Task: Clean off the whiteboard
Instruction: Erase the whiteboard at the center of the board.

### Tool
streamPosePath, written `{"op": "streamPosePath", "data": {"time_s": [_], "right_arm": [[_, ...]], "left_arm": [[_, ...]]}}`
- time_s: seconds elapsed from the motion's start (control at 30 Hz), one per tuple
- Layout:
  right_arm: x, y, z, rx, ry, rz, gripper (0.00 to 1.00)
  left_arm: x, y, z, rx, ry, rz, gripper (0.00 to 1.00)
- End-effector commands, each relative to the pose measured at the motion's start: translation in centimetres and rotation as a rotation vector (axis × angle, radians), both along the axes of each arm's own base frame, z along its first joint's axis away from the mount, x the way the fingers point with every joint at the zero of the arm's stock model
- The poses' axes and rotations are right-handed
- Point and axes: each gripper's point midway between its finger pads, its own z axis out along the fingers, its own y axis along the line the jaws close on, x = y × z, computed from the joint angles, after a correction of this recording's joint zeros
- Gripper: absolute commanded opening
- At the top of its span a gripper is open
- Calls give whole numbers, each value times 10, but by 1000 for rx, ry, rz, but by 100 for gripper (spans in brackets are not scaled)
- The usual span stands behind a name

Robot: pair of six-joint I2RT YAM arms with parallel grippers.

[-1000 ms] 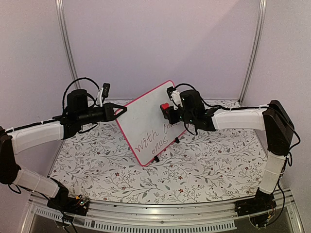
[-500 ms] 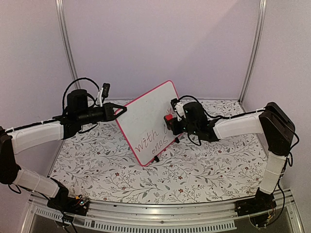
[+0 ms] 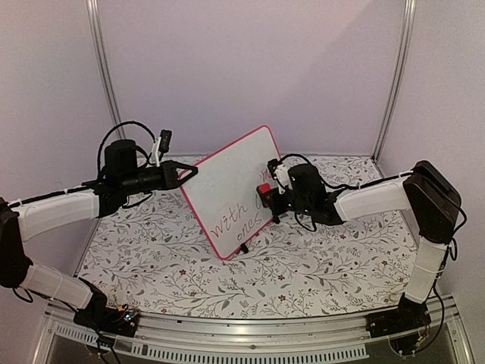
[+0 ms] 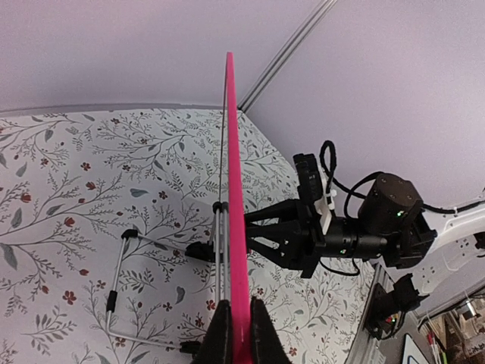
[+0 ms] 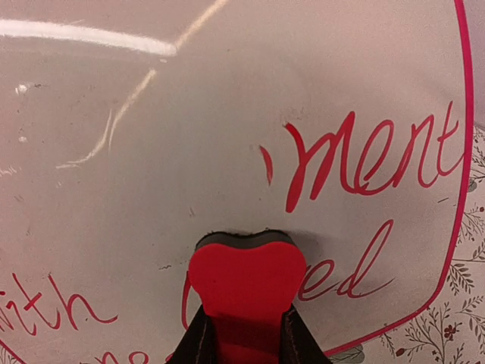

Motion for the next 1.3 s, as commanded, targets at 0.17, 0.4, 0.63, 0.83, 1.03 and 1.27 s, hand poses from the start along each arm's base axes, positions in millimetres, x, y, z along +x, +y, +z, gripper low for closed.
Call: {"op": "streamPosePath", "data": {"time_s": [0.17, 0.4, 0.63, 0.83, 1.03, 1.27], "right_arm": [[-7, 9, 10, -9, -11, 50, 22], [13, 23, 47, 6, -78, 39, 23], [21, 29, 59, 12, -100, 39, 23], [12, 19, 28, -22, -54, 33, 23], [-1, 4, 1, -43, -12, 19, 23], [-6, -8, -4, -39, 1, -3, 23]], "left_arm": [[-25, -19, 16, -58, -19, -147, 0], [-25, -19, 16, -57, -22, -147, 0], [-25, -18, 18, -58, -28, -146, 0], [-26, -18, 19, -59, -28, -146, 0], [-26, -18, 20, -59, -30, -145, 0], [-26, -17, 22, -60, -36, -144, 0]]}}
